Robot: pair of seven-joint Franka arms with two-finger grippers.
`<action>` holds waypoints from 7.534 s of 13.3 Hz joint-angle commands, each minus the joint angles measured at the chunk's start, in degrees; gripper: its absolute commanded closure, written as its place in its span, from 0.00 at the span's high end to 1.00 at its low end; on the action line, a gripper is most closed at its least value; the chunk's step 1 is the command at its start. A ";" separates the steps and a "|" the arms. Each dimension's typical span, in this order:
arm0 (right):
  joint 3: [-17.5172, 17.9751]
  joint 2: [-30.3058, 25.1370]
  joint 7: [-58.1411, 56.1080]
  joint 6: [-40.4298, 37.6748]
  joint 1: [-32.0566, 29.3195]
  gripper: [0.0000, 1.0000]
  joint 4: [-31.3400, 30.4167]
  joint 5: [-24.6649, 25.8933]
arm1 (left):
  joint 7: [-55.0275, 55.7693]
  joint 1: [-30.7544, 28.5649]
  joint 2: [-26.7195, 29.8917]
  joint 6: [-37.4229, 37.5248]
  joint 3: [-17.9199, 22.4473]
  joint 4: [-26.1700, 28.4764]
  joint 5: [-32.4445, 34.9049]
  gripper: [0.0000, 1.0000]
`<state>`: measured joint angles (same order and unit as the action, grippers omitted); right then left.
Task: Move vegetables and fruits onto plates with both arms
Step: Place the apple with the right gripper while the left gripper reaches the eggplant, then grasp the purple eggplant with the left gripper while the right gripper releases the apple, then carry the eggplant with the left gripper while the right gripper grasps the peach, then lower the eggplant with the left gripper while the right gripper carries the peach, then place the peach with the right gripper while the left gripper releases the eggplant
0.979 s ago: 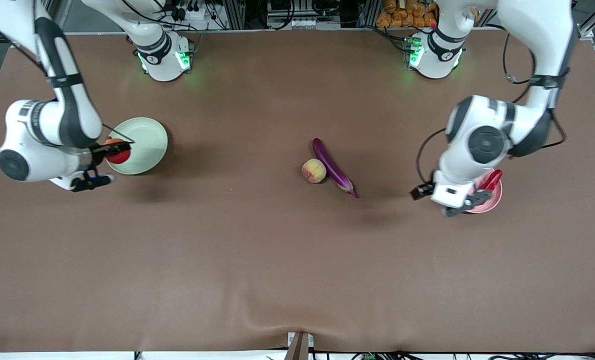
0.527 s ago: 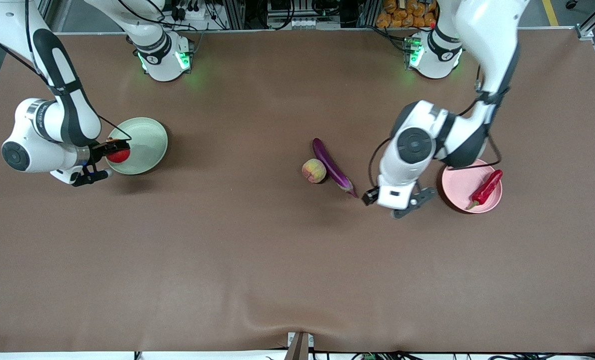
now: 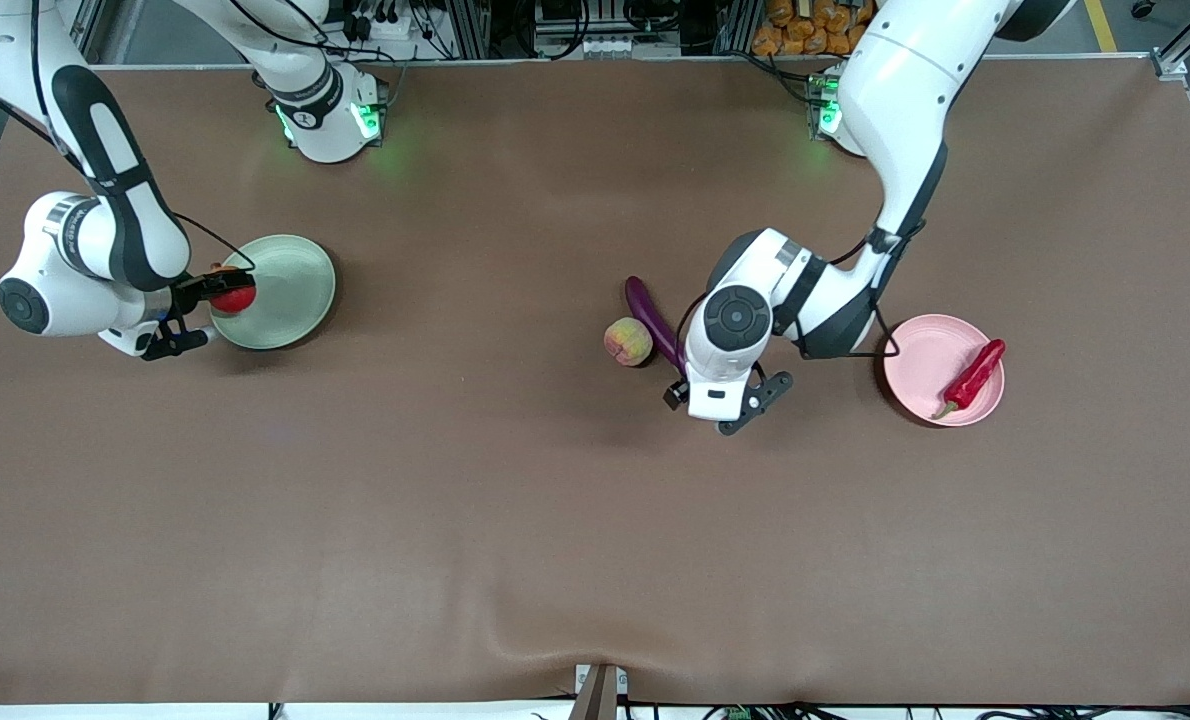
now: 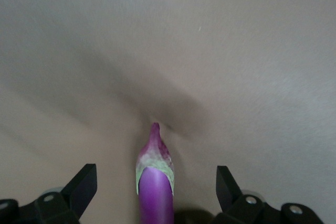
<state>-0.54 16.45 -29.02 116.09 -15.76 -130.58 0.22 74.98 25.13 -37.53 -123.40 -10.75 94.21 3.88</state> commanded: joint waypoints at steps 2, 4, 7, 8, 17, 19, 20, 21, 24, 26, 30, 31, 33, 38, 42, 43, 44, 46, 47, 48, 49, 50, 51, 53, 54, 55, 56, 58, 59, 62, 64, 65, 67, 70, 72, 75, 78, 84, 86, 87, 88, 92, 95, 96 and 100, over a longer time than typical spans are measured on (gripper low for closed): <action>1.16 -0.01 -1.92 1.95 -1.29 1.00 -1.25 -0.04 | 1.57 1.50 -1.41 1.76 0.38 -1.58 -2.73 1.00; 1.16 -0.01 -1.83 1.95 -1.20 1.00 -1.08 -0.05 | 3.67 2.11 -2.02 1.76 0.38 -1.14 -2.82 1.00; 1.60 -0.62 -1.30 -0.85 -0.68 1.00 0.32 -0.22 | 4.38 2.46 -3.78 1.67 0.38 -1.57 -2.82 1.00; 1.69 -0.71 -1.30 -3.39 -0.41 1.00 2.33 -1.35 | 4.38 2.98 -3.87 1.76 0.38 -1.49 -2.82 1.00; 1.60 4.55 18.44 -16.32 13.90 1.00 29.75 -9.16 | 6.92 3.52 -5.01 1.76 0.38 -1.22 -2.82 0.00; 1.60 5.09 29.66 -22.98 19.24 1.00 33.89 -13.47 | 6.24 2.91 -4.32 2.45 0.38 -1.31 -2.74 0.00; 1.60 5.09 36.60 -24.15 22.15 1.00 35.04 -15.23 | 5.53 2.73 -4.05 4.72 0.38 -1.57 -2.21 0.00; 1.60 5.09 42.67 -24.07 24.61 1.00 35.13 -17.86 | 3.35 2.64 -3.61 7.10 0.38 -1.66 -2.03 0.00; 1.60 7.01 49.66 -23.72 27.62 1.00 34.61 -25.59 | -4.55 2.46 -0.02 15.71 0.38 -1.75 -2.47 0.00; 1.60 8.68 52.56 -23.20 27.98 1.00 34.52 -30.69 | -8.95 1.07 3.41 20.45 0.46 -1.75 -2.65 0.00; 1.60 9.66 57.47 -10.66 33.67 1.00 26.19 -42.73 | -19.67 -5.25 10.79 25.84 0.55 -1.75 -2.12 0.00; 1.51 9.66 61.07 -6.53 37.08 1.00 25.04 -45.02 | -22.22 -7.62 11.85 25.84 0.81 -1.75 -1.42 0.00; 1.34 9.66 73.60 2.69 45.60 1.00 24.68 -45.31 | -28.89 -13.50 13.00 26.01 0.82 -0.96 2.17 0.00; 1.51 15.53 92.98 24.66 57.05 1.00 24.76 -45.39 | -41.75 -25.73 11.52 21.81 0.64 -0.35 8.42 0.00; 1.42 18.80 101.09 34.73 62.60 1.00 25.91 -45.40 | -49.04 -31.90 11.25 9.16 0.46 5.79 10.89 0.00; 1.42 18.71 101.61 34.73 62.61 1.00 26.08 -45.40 | -49.05 -31.82 11.16 7.84 0.46 6.77 10.98 0.00; 1.42 18.80 102.05 35.16 62.78 1.00 26.34 -45.40 | -49.23 -31.73 11.07 6.52 0.46 8.43 11.59 0.00; 1.42 19.59 102.32 35.69 63.04 1.00 27.49 -45.40 | -50.89 -31.99 12.03 -1.37 0.38 13.52 14.92 0.00; 1.42 19.68 103.02 36.30 63.22 1.00 27.75 -45.40 | -52.12 -31.90 11.95 -3.49 0.38 14.67 15.45 0.00; 1.42 19.59 103.81 36.31 63.22 1.00 28.01 -45.40 | -52.65 -31.38 11.51 -3.69 0.38 14.95 16.42 0.00; 1.34 19.94 103.82 36.31 63.22 1.00 28.89 -45.31 | -52.66 -30.59 10.64 -3.69 0.38 15.30 17.73 0.00; 1.34 20.81 103.90 36.57 63.39 1.00 29.77 -44.79 | -52.66 -29.89 9.76 -3.78 0.38 15.30 19.14 0.00; 1.25 21.51 103.82 37.62 64.27 1.00 30.12 -44.69 | -52.66 -29.88 9.14 -3.78 0.38 15.21 20.63 0.00; 1.07 22.05 103.90 39.56 64.98 1.00 29.78 -44.61 | -52.74 -29.09 8.70 -3.78 0.38 14.95 21.26 0.00; 1.07 22.31 103.82 39.74 64.98 1.00 30.04 -44.61 | -53.18 -28.48 8.44 -3.61 0.38 15.04 21.26 0.00; 0.99 23.10 103.82 39.83 64.98 1.00 30.39 -44.35 | -53.88 -28.13 8.35 -3.34 0.38 15.12 21.26 0.00; 0.98 23.36 103.82 39.83 65.24 1.00 30.39 -43.82 | -54.15 -27.95 8.35 -3.08 0.38 15.12 21.26 0.00; 0.90 23.80 103.90 41.83 65.85 1.00 29.95 -42.59 | -54.24 -27.51 8.26 -2.81 0.38 15.30 21.26 0.00; 0.81 24.33 103.90 42.89 66.55 1.00 30.04 -42.67 | -54.76 -27.51 8.26 -2.64 0.38 15.39 21.26 0.00; -0.15 24.51 103.38 42.64 67.09 0.44 30.04 -41.36 | -57.31 -27.51 7.64 -1.67 0.38 15.30 21.26 0.00; -0.33 23.99 103.03 40.20 66.57 0.00 29.95 -40.13 | -57.23 -27.51 7.12 -1.67 0.38 15.13 21.26 0.00; -1.03 23.63 103.03 37.22 66.04 0.00 30.12 -39.25 | -56.62 -27.51 7.12 -1.67 0.38 14.95 21.17 0.23; -4.45 21.54 101.81 27.84 65.34 0.00 30.39 -36.10 | -56.70 -27.51 7.12 -1.67 0.38 14.69 21.17 1.00; -6.57 17.06 87.70 8.77 59.12 0.00 30.83 -33.88 | -57.40 -27.77 7.64 -1.58 0.29 14.60 21.17 1.00; -7.45 14.33 76.45 -1.96 52.97 0.00 30.30 -33.45 | -57.40 -28.03 8.95 -1.49 0.29 14.51 21.00 1.00; -11.31 9.15 57.66 -9.73 47.33 0.00 24.62 -29.41 | -57.40 -28.04 10.37 2.27 -0.06 12.93 20.21 1.00; -15.70 4.04 38.12 -10.45 41.35 0.00 13.46 -23.10 | -56.70 -27.95 10.37 4.56 -0.94 9.95 18.81 1.00; -23.98 1.83 20.06 -14.23 36.68 0.00 5.44 -20.52 | -55.29 -27.07 13.17 17.12 -4.10 0.98 15.91 1.00; -23.98 2.53 17.09 -11.87 36.50 0.00 3.94 -20.44 | -55.21 -27.07 15.46 17.23 -4.11 0.80 14.50 1.00; -23.98 3.23 16.20 -10.90 36.15 0.00 3.67 -20.44 | -55.03 -26.98 16.77 17.40 -4.11 0.89 13.97 1.00; -23.98 4.02 16.19 -10.63 35.89 0.01 3.67 -20.44 | -55.12 -26.98 18.00 17.58 -4.19 0.97 13.36 1.00; -23.98 4.30 16.10 -11.06 36.33 1.00 4.28 -19.39 | -56.52 -27.42 23.01 19.15 -4.11 0.89 7.65 1.00; -23.71 4.21 16.28 -13.69 36.59 1.00 6.39 -17.54 | -65.47 -27.51 25.57 26.26 -3.67 -1.21 5.45 1.00; -23.63 4.21 16.36 -14.74 36.85 1.00 7.79 -17.54 | -66.27 -28.20 25.66 28.02 -3.67 -2.79 5.00 1.00; -22.75 5.35 16.36 -19.50 36.94 1.00 23.75 -18.76 | -71.46 -29.78 25.66 35.85 -3.58 -9.56 2.55 1.00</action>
<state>-23.93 21.22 -12.78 99.17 21.03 -115.22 -18.83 5.98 -3.45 -11.80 -91.15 -14.31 88.19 8.78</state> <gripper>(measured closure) 0.000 0.000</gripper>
